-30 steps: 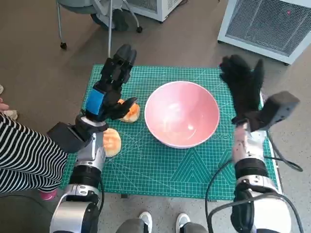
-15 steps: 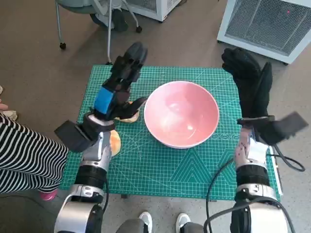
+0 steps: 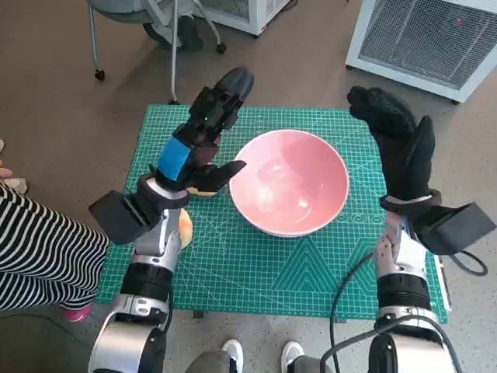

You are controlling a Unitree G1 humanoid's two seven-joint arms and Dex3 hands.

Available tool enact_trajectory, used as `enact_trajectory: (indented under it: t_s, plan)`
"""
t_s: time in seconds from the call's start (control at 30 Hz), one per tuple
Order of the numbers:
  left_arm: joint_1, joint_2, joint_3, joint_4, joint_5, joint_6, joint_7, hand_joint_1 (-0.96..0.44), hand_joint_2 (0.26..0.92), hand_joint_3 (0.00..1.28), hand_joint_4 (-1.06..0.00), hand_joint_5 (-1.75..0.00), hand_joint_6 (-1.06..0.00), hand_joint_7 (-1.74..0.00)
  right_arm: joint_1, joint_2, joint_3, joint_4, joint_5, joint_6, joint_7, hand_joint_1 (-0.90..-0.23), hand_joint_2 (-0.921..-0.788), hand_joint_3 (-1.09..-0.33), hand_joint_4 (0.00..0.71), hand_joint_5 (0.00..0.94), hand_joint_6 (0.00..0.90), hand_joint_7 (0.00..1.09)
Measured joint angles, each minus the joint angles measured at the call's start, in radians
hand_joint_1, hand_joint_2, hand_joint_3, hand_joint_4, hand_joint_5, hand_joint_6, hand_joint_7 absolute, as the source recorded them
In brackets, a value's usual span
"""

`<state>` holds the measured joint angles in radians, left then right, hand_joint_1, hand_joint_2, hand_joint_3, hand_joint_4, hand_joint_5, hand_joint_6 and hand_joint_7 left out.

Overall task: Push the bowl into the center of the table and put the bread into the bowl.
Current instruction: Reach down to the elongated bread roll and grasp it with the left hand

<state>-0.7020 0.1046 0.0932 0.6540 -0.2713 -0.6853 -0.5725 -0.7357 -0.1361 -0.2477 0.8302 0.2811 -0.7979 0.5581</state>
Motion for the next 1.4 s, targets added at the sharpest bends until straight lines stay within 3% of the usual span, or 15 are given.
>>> enact_trajectory:
  t_s: [0.5, 0.7, 0.9, 1.17, 1.4]
  plan:
    - [-0.005, -0.004, 0.000, 0.004, 0.000, -0.004, -0.016, -0.68, 0.920, 0.34, -0.08, 0.00, 0.00, -0.38, 0.001, -0.005, 0.032, 0.000, -0.016, 0.000, -0.027, -0.729, -0.921, -0.710, 0.146, 0.013, 0.145, 0.25]
    - [-0.006, 0.024, 0.003, 0.006, 0.007, -0.009, -0.023, -0.67, 0.913, 0.33, -0.09, -0.01, 0.00, -0.38, 0.001, -0.006, 0.042, 0.000, -0.039, 0.000, -0.049, -0.738, -0.921, -0.715, 0.148, 0.012, 0.134, 0.26]
    - [-0.040, 0.127, 0.004, 0.064, 0.129, -0.057, 0.016, -0.61, 0.898, 0.23, -0.10, -0.01, 0.00, -0.40, 0.001, -0.006, 0.056, -0.011, -0.051, 0.006, -0.066, -0.743, -0.921, -0.720, 0.148, 0.010, 0.126, 0.27]
    - [-0.131, 0.354, -0.034, 0.181, 0.417, -0.080, 0.195, -0.56, 0.879, 0.07, -0.12, -0.01, 0.00, -0.41, 0.007, -0.014, 0.066, -0.060, -0.051, 0.029, -0.079, -0.744, -0.921, -0.720, 0.149, 0.008, 0.119, 0.28]
    - [-0.201, 0.439, -0.090, 0.287, 0.501, -0.034, 0.223, -0.52, 0.849, 0.01, -0.14, 0.00, -0.12, -0.23, 0.012, -0.009, 0.082, -0.094, -0.051, 0.045, -0.089, -0.743, -0.921, -0.722, 0.144, 0.004, 0.110, 0.29]
